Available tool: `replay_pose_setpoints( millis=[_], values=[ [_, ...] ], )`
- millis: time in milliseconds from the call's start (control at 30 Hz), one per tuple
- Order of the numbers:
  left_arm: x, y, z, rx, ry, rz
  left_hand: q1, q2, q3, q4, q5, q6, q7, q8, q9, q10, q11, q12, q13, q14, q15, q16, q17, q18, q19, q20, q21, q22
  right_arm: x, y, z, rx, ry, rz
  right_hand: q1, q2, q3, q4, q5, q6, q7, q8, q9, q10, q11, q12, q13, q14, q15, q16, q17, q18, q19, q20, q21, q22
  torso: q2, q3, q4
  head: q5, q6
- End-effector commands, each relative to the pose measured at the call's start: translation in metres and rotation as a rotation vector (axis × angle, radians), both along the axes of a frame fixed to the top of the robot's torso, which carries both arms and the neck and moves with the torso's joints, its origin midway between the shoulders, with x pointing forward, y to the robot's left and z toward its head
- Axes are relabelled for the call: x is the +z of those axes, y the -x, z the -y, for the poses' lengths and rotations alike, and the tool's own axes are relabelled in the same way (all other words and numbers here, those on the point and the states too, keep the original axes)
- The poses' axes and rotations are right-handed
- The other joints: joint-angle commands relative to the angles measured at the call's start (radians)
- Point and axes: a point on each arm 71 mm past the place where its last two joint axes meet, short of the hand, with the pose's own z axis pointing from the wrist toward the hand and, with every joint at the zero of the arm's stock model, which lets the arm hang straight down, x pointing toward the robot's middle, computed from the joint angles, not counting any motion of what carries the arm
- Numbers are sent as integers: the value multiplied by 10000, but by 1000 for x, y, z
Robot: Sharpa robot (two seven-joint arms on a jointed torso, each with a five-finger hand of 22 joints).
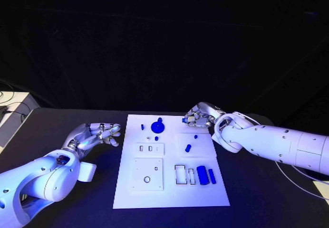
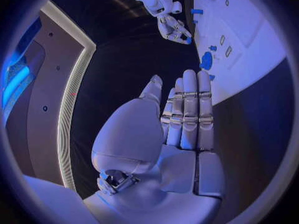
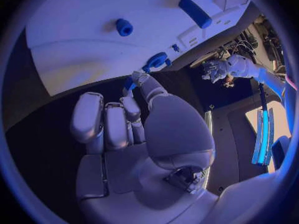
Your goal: Assemble the parts on the task board
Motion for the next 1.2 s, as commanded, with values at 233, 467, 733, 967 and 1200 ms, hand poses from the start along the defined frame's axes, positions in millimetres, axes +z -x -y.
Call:
replay_pose_setpoints(
  millis=[233,467,733,967,1200],
  values=[
    [0,2,12,-660,-868,233,47,98,273,-197,-16,135,-195,14,9,374,-278,652,264,68,-317,2407,1539,66,205,-409,1610,1010,4,6,-22,695,569,-708,-55,-108,-33,157,-76,110,5,-20,8,39,-50,-3,30,-4,-57,14,22,46,733,-83,64,1434,24,8,-14,87,-19],
    [-1,5,26,-1255,-1701,505,-110,184,906,-57,-3,-26,-335,21,9,96,-453,1829,1128,246,-513,3947,2576,236,133,-605,3058,1957,7,16,-47,1358,619,-1093,-39,-143,-46,269,-84,117,-2,-24,4,44,-55,-17,34,-6,-60,4,18,46,730,-86,51,1430,-1,-7,-11,203,-57],
    [-1,9,46,-2013,-2925,958,-322,-107,1519,128,-12,-723,-399,-6,-14,-1146,-537,3889,2560,395,-577,4576,3036,479,-174,-568,4031,2652,7,27,-72,1877,620,-1311,-53,-144,-53,333,-83,114,-1,-27,2,47,-54,-19,38,-8,-61,-6,11,46,730,-87,48,1429,-34,-22,43,357,-130],
    [-2,11,61,-2445,-4020,1437,-308,-179,1787,90,-2,-1572,-574,-60,-56,-1599,-664,4866,3021,612,-684,4869,3359,588,-8,-631,4440,2921,8,35,-88,2189,619,-1375,-43,-142,-46,370,-31,117,-7,-25,2,51,-60,-23,38,-7,-64,-8,12,48,730,-89,35,1426,-31,-22,33,498,-199],
    [-4,11,69,-2593,-4660,1488,-371,-307,2705,260,5,-1671,-631,-66,-61,-2048,-709,5774,3596,764,-727,5125,3739,666,24,-645,4672,3118,4,40,-101,2353,991,-1694,-56,-146,-52,410,-42,110,-4,-30,-1,42,-58,-45,27,-11,-63,-24,0,49,728,-89,22,1423,-21,-17,15,544,-260]
  ],
)
